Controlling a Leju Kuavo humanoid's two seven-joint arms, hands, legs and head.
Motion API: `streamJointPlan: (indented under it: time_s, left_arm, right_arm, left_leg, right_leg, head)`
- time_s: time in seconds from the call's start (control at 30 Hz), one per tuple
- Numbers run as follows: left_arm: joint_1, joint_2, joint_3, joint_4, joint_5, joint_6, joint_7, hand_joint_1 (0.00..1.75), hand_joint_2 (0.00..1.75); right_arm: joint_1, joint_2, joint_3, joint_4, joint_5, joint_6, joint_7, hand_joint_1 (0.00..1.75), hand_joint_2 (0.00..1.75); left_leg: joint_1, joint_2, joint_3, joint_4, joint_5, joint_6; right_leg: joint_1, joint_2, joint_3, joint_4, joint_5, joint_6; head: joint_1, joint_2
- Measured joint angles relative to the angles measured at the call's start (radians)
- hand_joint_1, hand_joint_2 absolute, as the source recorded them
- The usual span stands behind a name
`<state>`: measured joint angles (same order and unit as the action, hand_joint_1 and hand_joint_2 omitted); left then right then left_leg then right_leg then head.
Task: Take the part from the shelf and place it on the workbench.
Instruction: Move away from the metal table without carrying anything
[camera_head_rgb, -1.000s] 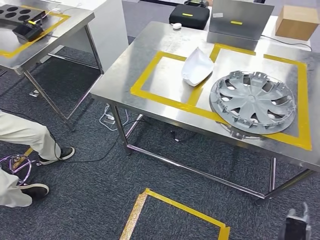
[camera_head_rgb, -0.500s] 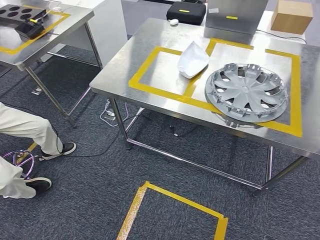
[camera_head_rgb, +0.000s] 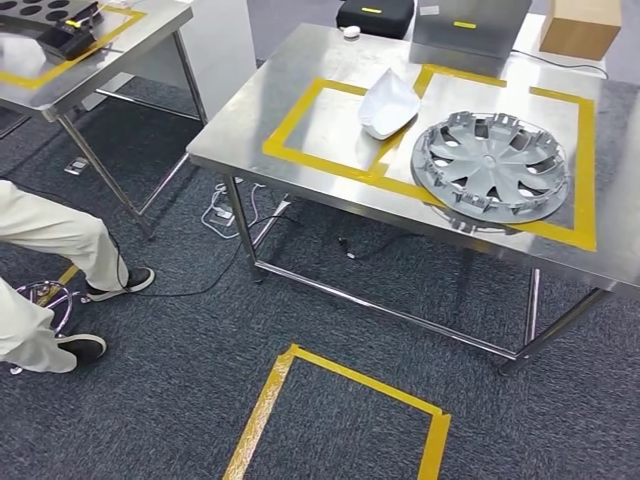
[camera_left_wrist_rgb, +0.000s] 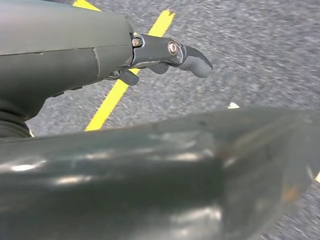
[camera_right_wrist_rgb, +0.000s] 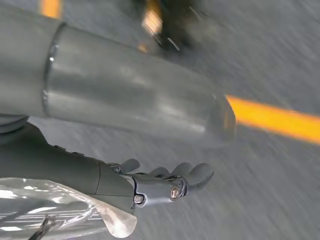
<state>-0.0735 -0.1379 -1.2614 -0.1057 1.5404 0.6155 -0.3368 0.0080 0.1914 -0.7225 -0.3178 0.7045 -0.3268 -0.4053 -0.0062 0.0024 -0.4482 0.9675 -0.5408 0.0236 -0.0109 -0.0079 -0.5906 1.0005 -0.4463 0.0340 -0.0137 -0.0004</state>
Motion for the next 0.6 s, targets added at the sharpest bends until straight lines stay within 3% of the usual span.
streamJointPlan:
  time_s: [0.07, 0.17, 0.2, 0.23, 0.27, 0.33, 0.4, 0.47, 0.53, 0.6]
  left_arm:
    - [-0.001, 0.0, -0.007, 0.0, -0.002, -0.003, 0.016, 0.0, 0.0]
    - [-0.003, 0.0, -0.012, 0.0, -0.003, -0.003, 0.022, 0.0, 0.0]
    - [-0.003, 0.0, -0.014, 0.0, -0.003, -0.002, 0.023, 0.0, 0.0]
    - [-0.003, 0.0, -0.015, 0.0, -0.003, -0.003, 0.023, 0.0, 0.0]
    - [-0.003, 0.001, -0.017, 0.0, -0.004, -0.003, 0.024, 0.0, 0.0]
    - [-0.004, 0.001, -0.024, 0.0, -0.01, -0.005, 0.032, 0.0, 0.0]
    - [-0.007, 0.001, -0.034, 0.0, -0.018, -0.007, 0.042, 0.0, 0.0]
    - [-0.011, 0.002, -0.041, 0.0, -0.025, -0.007, 0.048, 0.0, 0.0]
    - [-0.013, 0.005, -0.052, 0.0, -0.033, -0.006, 0.053, 0.0, 0.0]
    - [-0.014, 0.008, -0.063, 0.0, -0.04, -0.005, 0.058, 0.0, 0.0]
  right_arm:
    - [-0.002, -0.004, -0.001, 0.03, -0.004, 0.076, 0.053, 0.0, 0.0]
    - [-0.006, -0.006, -0.001, 0.056, -0.009, 0.128, 0.083, 0.0, 0.0]
    - [-0.007, -0.007, -0.001, 0.062, -0.009, 0.132, 0.085, 0.0, 0.0]
    - [-0.008, -0.008, -0.001, 0.068, -0.008, 0.138, 0.088, 0.0, 0.0]
    - [-0.009, -0.009, -0.001, 0.073, -0.004, 0.151, 0.095, 0.0, 0.0]
    - [-0.013, -0.012, 0.0, 0.08, 0.011, 0.192, 0.13, 0.0, 0.0]
    - [-0.021, -0.013, 0.003, 0.083, 0.035, 0.214, 0.18, 0.0, 0.0]
    - [-0.026, -0.011, 0.011, 0.088, 0.066, 0.205, 0.215, 0.0, 0.0]
    - [-0.03, -0.008, 0.029, 0.094, 0.106, 0.197, 0.238, 0.0, 0.0]
    - [-0.035, -0.007, 0.054, 0.099, 0.148, 0.194, 0.257, 0.0, 0.0]
  left_leg:
    - [0.003, 0.003, -0.019, -0.008, 0.02, 0.013]
    - [0.0, 0.007, -0.053, -0.007, 0.048, 0.025]
    - [-0.002, 0.009, -0.065, -0.005, 0.057, 0.026]
    - [-0.004, 0.01, -0.077, -0.003, 0.066, 0.026]
    - [-0.005, 0.01, -0.089, 0.0, 0.074, 0.025]
    - [-0.006, 0.01, -0.11, 0.01, 0.086, 0.02]
    - [-0.008, 0.011, -0.124, 0.022, 0.097, 0.011]
    - [-0.009, 0.011, -0.131, 0.027, 0.11, 0.001]
    - [-0.007, 0.009, -0.138, 0.036, 0.105, -0.011]
    - [-0.003, 0.005, -0.157, 0.097, 0.036, -0.023]
  right_leg:
    - [-0.001, 0.002, -0.021, 0.033, -0.042, 0.01]
    - [-0.002, 0.005, -0.075, 0.206, -0.171, 0.018]
    - [-0.002, 0.005, -0.082, 0.256, -0.185, 0.02]
    - [-0.002, 0.005, -0.074, 0.277, -0.178, 0.021]
    - [-0.002, 0.005, -0.048, 0.26, -0.154, 0.02]
    - [-0.002, 0.005, 0.053, 0.128, -0.108, 0.015]
    - [0.0, 0.006, 0.139, -0.006, -0.106, 0.007]
    - [0.004, 0.007, 0.155, -0.044, -0.111, 0.0]
    - [0.002, 0.003, 0.138, -0.044, -0.096, -0.016]
    - [-0.001, -0.001, 0.119, -0.047, -0.076, -0.034]
  head:
    - [0.003, 0.0]
    - [0.01, 0.0]
    - [0.011, 0.0]
    - [0.011, 0.0]
    - [0.011, 0.0]
    - [0.011, 0.0]
    - [0.01, 0.0]
    - [0.01, 0.0]
    - [0.011, 0.0]
    - [0.008, 0.0]
